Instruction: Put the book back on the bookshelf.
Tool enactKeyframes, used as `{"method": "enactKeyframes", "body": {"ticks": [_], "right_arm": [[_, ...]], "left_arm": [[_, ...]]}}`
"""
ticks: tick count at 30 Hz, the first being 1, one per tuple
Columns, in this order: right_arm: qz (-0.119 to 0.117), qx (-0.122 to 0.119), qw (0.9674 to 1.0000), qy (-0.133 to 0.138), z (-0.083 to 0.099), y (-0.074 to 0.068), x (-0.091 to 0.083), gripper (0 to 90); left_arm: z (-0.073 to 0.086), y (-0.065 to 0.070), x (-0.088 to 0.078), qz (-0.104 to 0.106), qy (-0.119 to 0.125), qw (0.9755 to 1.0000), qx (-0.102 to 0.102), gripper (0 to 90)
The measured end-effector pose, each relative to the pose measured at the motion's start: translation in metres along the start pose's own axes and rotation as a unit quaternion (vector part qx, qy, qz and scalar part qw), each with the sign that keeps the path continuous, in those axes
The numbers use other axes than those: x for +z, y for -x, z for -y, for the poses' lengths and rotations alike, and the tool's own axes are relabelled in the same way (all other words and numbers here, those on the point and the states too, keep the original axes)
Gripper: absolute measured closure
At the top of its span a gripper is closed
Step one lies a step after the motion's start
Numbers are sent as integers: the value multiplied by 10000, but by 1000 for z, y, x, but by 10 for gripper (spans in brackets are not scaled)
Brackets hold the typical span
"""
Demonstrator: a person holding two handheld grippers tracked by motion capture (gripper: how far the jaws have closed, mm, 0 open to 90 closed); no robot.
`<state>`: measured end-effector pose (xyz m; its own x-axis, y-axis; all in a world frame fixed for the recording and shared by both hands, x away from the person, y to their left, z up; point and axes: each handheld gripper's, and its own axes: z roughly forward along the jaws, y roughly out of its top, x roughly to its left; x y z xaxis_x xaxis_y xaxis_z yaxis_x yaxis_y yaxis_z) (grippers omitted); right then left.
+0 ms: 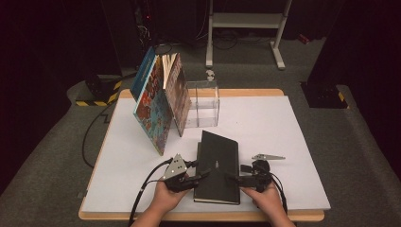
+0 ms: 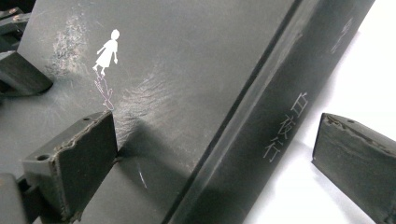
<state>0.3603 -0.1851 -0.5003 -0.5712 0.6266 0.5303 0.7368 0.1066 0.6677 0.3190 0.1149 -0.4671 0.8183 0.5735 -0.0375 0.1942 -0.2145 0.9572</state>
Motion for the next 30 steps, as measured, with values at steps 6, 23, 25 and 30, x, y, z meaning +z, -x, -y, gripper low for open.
{"method": "enactKeyframes", "body": {"ticks": [6,23,25,30], "right_arm": [[-286,52,9996,-21,-1,2,1,0],[-363,-21,9991,-218,-6,-2,0,17],[-251,-126,9995,-131,-6,-4,-3,39],[259,-573,9973,383,-7,-16,-17,145]], "left_arm": [[0,6,-4,-59,120,9997,201,542],[2,4,-5,-20,177,9997,171,543],[0,3,-5,-38,114,9999,73,544],[-3,-1,-3,-187,3,9998,-103,547]]}}
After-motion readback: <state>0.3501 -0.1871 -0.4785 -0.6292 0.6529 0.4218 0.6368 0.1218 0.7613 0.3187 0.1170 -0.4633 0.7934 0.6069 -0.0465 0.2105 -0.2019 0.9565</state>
